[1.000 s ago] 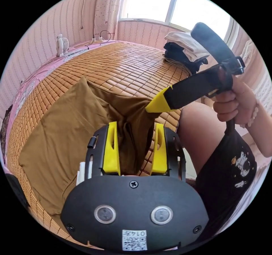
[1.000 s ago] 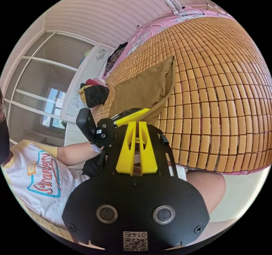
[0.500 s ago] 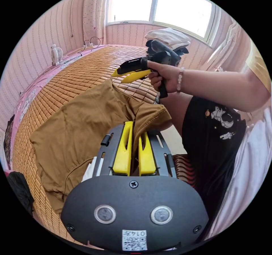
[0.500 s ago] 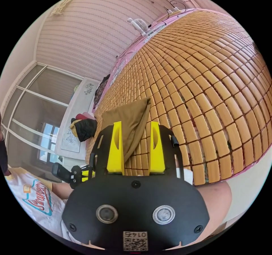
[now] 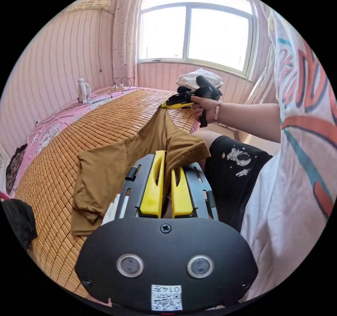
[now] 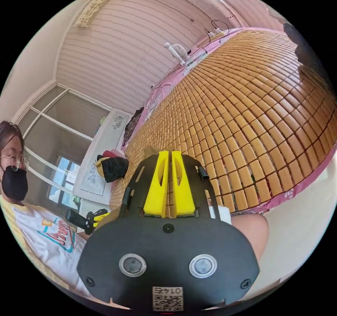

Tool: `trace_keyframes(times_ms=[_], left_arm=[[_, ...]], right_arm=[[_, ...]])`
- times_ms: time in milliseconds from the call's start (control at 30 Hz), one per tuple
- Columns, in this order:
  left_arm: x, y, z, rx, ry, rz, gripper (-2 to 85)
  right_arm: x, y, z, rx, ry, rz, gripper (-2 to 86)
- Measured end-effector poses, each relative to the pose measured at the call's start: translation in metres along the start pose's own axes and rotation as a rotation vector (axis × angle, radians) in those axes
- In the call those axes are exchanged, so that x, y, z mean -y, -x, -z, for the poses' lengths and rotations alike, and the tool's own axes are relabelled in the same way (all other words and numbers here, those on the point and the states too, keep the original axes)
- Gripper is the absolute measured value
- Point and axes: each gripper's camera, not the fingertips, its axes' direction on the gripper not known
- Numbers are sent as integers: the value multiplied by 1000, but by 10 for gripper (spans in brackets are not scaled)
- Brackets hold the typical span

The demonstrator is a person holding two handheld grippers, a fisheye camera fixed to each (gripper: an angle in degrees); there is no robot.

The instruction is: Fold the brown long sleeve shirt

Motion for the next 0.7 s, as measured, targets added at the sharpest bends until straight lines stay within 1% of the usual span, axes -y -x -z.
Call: trace_keyframes(times_ms=[67,133,233,300,333,400,467,567,700], left_arm=[[-2,14,13,-14,-45,84,3],[-7,33,27,-2,-83,155,6],[-23,75,52,109,-119,291,21],[-43,122,67,204,-111,450,44],[-50,135,68,214,-99,493,50],[-76,184,71,200,-14,637,63],[-93,211,72,211,35,726,64],[-106,238,72,240,130,821,69],[-103,251,62,270,128,837,98]], right_arm=[[8,32,8,-10,-5,98,10],[19,60,-4,11,17,191,12],[41,110,-50,61,88,342,21],[53,140,-88,76,121,391,34],[59,156,-117,57,135,414,48],[64,172,-165,5,195,437,90],[65,178,-226,-110,357,422,108],[56,183,-264,-189,442,446,112],[45,187,-287,-328,472,528,118]])
